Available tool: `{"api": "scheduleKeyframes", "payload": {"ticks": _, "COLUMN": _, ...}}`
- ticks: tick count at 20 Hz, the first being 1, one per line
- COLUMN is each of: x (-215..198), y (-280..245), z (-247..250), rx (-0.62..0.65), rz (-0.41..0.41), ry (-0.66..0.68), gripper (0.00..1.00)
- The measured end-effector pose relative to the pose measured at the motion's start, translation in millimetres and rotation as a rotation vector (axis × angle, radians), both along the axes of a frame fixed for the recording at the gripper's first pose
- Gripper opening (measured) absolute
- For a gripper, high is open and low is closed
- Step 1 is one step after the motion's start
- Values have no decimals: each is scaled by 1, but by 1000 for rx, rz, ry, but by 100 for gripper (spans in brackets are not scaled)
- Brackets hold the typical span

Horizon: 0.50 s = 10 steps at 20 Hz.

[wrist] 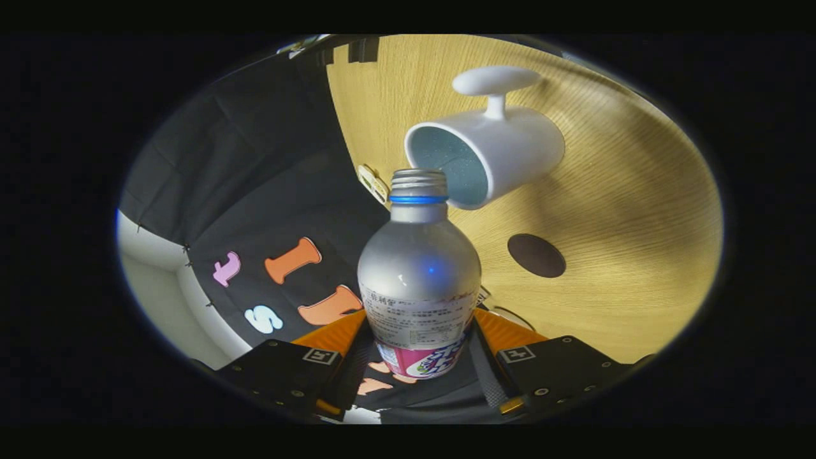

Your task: Take the bottle from table, then pour the juice into the cup, finally place the bottle on the coaster

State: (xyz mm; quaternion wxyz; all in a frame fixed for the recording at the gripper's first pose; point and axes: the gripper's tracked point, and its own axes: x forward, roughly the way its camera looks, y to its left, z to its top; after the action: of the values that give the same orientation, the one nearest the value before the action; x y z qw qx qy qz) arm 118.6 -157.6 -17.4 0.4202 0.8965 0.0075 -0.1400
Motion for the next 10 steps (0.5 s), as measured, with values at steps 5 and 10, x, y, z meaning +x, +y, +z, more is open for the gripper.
{"api": "scheduleKeyframes", "payload": {"ticks": 5, "x": 2, "y": -1, "z": 4, "rx": 40, "rz": -11, "ry": -18, "gripper": 76}}
{"api": "scheduleKeyframes", "payload": {"ticks": 10, "x": 3, "y": -4, "z": 8, "rx": 77, "rz": -29, "ry": -30, "gripper": 76}}
